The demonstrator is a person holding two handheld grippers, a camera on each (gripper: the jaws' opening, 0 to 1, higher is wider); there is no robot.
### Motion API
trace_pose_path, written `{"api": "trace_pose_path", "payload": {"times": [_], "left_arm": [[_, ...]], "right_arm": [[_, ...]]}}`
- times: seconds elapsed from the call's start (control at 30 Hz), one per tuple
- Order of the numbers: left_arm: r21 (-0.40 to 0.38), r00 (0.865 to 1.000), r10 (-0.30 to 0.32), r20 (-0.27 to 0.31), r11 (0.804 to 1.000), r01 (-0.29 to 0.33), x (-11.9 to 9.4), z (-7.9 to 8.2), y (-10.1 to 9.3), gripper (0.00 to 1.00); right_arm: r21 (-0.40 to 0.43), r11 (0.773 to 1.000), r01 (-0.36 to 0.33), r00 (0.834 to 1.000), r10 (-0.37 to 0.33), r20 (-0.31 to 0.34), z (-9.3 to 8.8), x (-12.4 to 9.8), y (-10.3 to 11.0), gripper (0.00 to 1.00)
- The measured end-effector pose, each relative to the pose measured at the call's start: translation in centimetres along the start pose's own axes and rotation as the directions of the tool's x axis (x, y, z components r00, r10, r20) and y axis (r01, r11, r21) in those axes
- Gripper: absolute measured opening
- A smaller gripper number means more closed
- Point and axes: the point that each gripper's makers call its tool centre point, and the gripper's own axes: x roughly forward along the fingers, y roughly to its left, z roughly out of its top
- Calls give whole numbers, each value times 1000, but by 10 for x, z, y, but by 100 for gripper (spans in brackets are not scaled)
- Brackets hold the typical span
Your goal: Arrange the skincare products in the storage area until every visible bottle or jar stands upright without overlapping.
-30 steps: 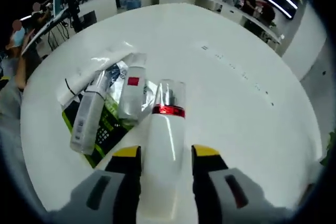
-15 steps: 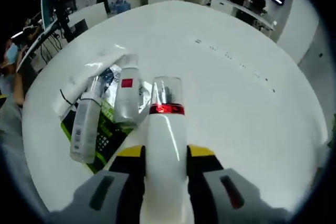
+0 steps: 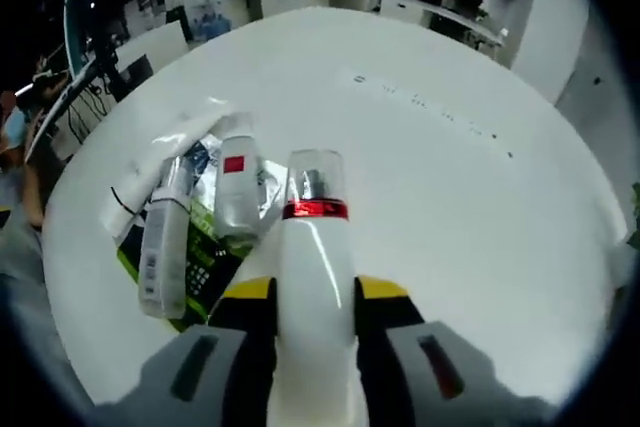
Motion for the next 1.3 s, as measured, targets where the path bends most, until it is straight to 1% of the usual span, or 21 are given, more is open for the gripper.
{"api": "trace_pose_path", "payload": {"times": [0.17, 0.43, 0.5, 0.53, 0.57, 0.6, 0.7, 0.8, 0.83, 0.87, 0.9, 0.97, 1.0, 1.03, 1.1, 1.13, 1.17, 1.2, 1.23, 1.27, 1.3], "left_arm": [[12, 1000, -1, 3, 1000, 1, -1, 0, -2, 78], [23, 1000, -8, 5, 1000, 8, -2, 1, -4, 77], [28, 1000, -11, 5, 1000, 10, -3, 1, -4, 77], [30, 1000, -12, 5, 999, 11, -3, 1, -4, 77], [33, 1000, -12, 4, 999, 12, -3, 1, -5, 77], [34, 1000, -13, 4, 999, 13, -3, 1, -5, 77], [37, 1000, -15, 5, 999, 15, -3, 1, -5, 77], [38, 1000, -18, 5, 999, 18, -3, 1, -6, 77], [40, 1000, -19, 4, 999, 19, -3, 1, -6, 77], [41, 1000, -21, 3, 999, 21, -3, 0, -5, 77], [42, 1000, -22, 3, 999, 21, -3, 0, -5, 77], [44, 1000, -26, 2, 999, 25, -3, -1, -1, 77], [44, 1000, -28, 1, 999, 28, -3, -1, -2, 77], [44, 1000, -30, 0, 999, 30, -3, -1, -2, 76], [52, 1000, -31, -3, 998, 31, -3, -1, -2, 76], [57, 999, -34, -5, 998, 34, -2, -1, -3, 76], [58, 999, -36, -7, 998, 36, -2, -2, -4, 77], [60, 999, -39, -10, 997, 39, -2, -2, -5, 77], [65, 999, -43, -15, 997, 44, -1, -2, -6, 77], [71, 999, -46, -20, 996, 48, -1, -3, -7, 77], [79, 998, -52, -26, 995, 54, -1, -4, -9, 77]], "right_arm": [[112, 992, -55, 998, 52, 27, -13, -11, 9, 29], [170, 980, -101, 995, 96, 41, -41, -31, 20, 29], [210, 970, -126, 992, 118, 48, -47, -36, 26, 29], [235, 962, -138, 990, 129, 55, -50, -38, 29, 29], [275, 947, -164, 986, 151, 67, -54, -42, 34, 29], [290, 941, -173, 985, 159, 72, -55, -43, 36, 29], [386, 890, -242, 970, 209, 127, -62, -55, 50, 28], [437, 861, -260, 965, 215, 149, -71, -64, 58, 28], [455, 846, -279, 959, 225, 170, -71, -69, 63, 28], [465, 839, -281, 959, 224, 176, -72, -72, 64, 28], [496, 820, -285, 958, 228, 173, -76, -75, 66, 28], [521, 794, -314, 949, 248, 194, -79, -79, 72, 28], [536, 770, -347, 937, 267, 224, -78, -84, 78, 28], [544, 752, -373, 927, 282, 246, -78, -88, 82, 28], [556, 702, -445, 894, 322, 311, -75, -98, 94, 28], [550, 666, -504, 863, 359, 356, -73, -106, 103, 28], [546, 640, -541, 840, 381, 386, -71, -111, 109, 28], [544, 623, -562, 826, 386, 411, -70, -116, 113, 28], [540, 615, -575, 817, 390, 426, -72, -118, 118, 28], [541, 604, -585, 810, 404, 425, -75, -121, 122, 28], [538, 600, -592, 805, 410, 429, -78, -123, 129, 28]]}}
